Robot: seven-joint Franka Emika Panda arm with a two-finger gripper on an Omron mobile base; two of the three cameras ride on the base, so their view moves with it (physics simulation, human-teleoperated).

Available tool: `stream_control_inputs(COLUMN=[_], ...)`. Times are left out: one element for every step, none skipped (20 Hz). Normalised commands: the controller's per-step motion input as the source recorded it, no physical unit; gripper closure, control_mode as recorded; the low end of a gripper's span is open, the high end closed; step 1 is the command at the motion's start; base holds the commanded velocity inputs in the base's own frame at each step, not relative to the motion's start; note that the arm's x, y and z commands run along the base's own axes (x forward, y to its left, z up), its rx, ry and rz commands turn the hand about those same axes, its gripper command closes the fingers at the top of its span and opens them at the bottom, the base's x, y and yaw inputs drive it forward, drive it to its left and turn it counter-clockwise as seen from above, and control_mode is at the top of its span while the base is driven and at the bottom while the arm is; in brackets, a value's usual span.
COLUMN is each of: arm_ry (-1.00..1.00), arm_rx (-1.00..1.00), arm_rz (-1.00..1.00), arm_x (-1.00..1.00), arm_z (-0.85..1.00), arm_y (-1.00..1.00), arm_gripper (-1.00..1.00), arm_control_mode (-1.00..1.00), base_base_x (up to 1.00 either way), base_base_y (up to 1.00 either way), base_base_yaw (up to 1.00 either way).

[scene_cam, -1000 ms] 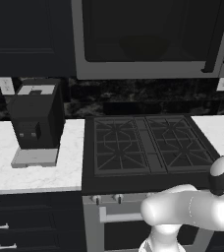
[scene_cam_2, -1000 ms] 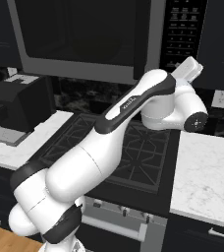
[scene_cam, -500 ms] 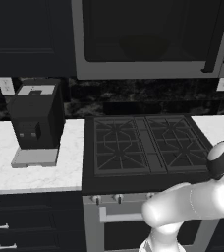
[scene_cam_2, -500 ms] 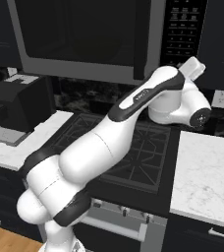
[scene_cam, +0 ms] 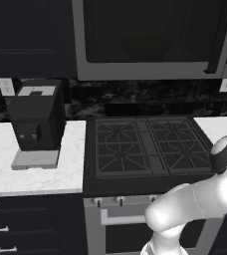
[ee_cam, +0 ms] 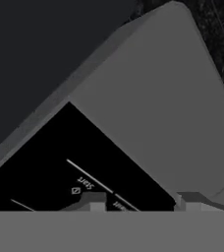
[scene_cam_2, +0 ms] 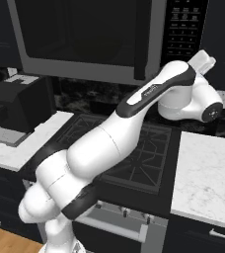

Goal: Pick the garlic from the sink and place it in the bowl. Then pick the bowl and place it in the microwave. Then close the microwave door and press the start button.

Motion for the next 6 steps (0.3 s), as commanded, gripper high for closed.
stream_control_inputs(arm_ry=[0.0,0.0,-0.06,-0.08,-0.08,-0.06], arm_rx=[0.0,0.0,0.0,0.0,-0.05,-0.02], arm_rz=[0.02,0.03,0.05,0.05,0.07,0.09], arm_x=[0.0,-0.21,-0.79,-1.0,-1.0,-1.0], arm_z=[-0.25,-0.28,-0.44,-0.53,-0.56,-0.46], arm_y=[0.0,0.11,0.43,0.81,1.0,1.0], arm_gripper=[-1.0,-1.0,-1.0,-1.0,-1.0,-1.0], arm_control_mode=[-1.0,-1.0,-1.0,-1.0,-1.0,-1.0], base_base_x=[0.0,0.0,0.0,0.0,0.0,0.0], base_base_y=[0.0,0.0,0.0,0.0,0.0,0.0], base_base_yaw=[0.0,0.0,0.0,0.0,0.0,0.0])
